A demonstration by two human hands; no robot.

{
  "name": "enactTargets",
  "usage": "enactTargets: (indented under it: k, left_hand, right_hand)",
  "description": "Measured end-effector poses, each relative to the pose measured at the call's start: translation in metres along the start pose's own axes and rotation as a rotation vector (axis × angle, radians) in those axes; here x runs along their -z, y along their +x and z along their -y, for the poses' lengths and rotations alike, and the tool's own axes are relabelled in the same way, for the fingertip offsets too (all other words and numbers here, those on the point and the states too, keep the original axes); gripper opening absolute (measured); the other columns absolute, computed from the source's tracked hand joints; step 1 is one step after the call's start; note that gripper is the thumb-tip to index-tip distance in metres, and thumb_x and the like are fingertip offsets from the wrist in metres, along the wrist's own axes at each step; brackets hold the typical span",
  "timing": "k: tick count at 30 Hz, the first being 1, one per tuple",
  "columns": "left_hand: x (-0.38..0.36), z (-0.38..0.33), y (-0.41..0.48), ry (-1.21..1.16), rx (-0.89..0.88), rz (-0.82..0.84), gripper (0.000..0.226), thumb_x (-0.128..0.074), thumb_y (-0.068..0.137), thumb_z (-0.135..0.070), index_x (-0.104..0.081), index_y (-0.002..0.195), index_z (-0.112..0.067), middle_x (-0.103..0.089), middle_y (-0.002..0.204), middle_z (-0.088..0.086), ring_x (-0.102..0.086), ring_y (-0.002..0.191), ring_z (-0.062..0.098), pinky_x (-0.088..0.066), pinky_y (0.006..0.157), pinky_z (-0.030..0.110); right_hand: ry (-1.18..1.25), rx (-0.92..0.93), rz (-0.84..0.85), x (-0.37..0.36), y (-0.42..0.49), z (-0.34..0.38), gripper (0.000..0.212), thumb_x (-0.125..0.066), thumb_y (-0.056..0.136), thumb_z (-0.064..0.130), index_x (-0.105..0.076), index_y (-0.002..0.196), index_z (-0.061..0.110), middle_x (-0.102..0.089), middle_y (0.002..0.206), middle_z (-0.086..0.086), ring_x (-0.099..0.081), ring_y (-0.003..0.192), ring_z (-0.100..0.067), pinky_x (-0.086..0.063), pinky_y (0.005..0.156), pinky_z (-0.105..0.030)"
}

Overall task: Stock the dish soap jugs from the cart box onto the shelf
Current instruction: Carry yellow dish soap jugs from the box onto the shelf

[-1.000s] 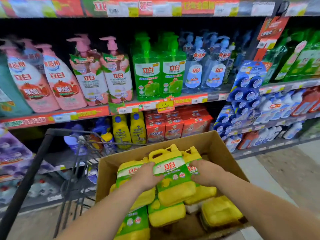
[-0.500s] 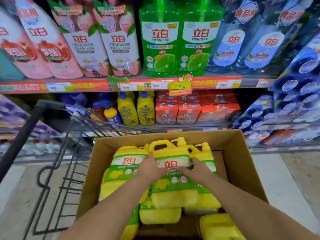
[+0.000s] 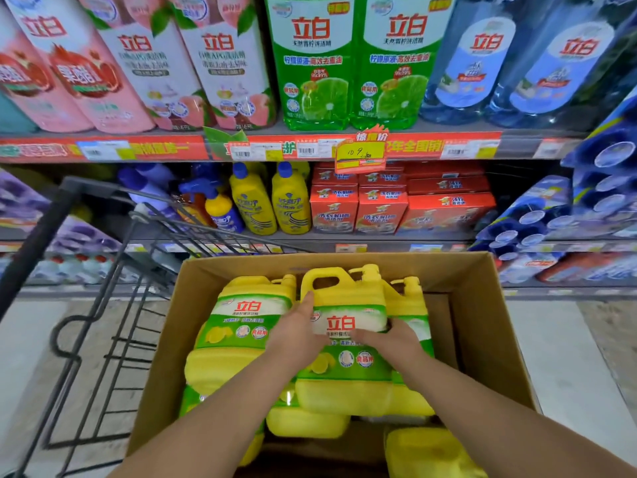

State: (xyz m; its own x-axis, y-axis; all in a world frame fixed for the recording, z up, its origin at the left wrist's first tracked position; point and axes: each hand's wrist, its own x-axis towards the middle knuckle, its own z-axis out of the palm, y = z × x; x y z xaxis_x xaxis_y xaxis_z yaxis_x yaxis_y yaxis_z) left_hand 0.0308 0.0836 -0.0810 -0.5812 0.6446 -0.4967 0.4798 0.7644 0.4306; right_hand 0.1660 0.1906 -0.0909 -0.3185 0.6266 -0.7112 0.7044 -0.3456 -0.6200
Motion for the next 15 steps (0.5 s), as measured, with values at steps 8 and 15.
enactTargets:
  k: [8,15]
  left_hand:
    - [-0.024,-0.009,-0.006,-0.818,0.281,0.100,0.085,-0.080,0.072,-0.013,-0.029,0.141,-0.013,-0.050,0.136,0.011,-0.051,0.120,0.028,-0.043,0.103,0.044]
    - [-0.038,0.001,-0.019,-1.066,0.392,0.228,0.052,-0.071,0.080,-0.037,-0.053,0.125,-0.019,-0.065,0.119,0.002,-0.059,0.107,0.022,-0.045,0.085,0.036]
  right_hand:
    - [0.142,-0.003,0.041,0.025,-0.005,0.000,0.057,-0.088,0.061,0.022,-0.060,0.109,0.012,-0.068,0.100,-0.005,-0.066,0.078,-0.015,-0.052,0.058,-0.024]
    - [0.211,0.027,0.037,0.021,-0.011,0.001,0.060,-0.086,0.064,0.020,-0.051,0.112,0.015,-0.066,0.113,-0.009,-0.067,0.095,-0.026,-0.056,0.080,-0.039]
